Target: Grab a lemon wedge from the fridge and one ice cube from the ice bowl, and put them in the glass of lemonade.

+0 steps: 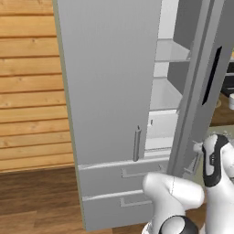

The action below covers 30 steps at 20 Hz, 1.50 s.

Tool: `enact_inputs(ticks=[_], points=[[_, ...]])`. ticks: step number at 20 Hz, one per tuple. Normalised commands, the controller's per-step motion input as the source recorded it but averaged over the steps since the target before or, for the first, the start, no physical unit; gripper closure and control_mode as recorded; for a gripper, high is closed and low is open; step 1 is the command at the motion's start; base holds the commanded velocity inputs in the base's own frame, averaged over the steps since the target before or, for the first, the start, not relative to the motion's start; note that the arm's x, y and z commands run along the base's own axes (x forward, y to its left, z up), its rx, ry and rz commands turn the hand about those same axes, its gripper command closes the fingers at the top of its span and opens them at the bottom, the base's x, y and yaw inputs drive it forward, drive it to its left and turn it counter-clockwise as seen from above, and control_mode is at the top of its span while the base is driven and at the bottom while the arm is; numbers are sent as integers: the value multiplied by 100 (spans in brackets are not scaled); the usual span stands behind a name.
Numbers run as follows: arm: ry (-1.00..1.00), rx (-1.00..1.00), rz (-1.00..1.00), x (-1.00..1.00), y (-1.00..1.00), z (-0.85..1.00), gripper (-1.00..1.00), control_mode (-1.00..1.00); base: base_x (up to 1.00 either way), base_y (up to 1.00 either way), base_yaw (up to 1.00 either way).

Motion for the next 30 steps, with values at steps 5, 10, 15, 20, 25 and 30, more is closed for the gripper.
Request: enact_inputs(ticks=[5,10,15,20,25,30], points=[[0,6,0,-64,-39,46,100,-100,0,0,0],[-1,7,0,-69,-52,30,100,-100,0,0,0],[-10,4,0,-87,-21,76,100,-100,0,0,0],[-1,-3,0,-48,44,100,100,-100,0,0,0],[3,-12,0,-38,87,100,100,-100,0,0,0],[12,-31,0,-9,100,100,100,-100,0,0,0]])
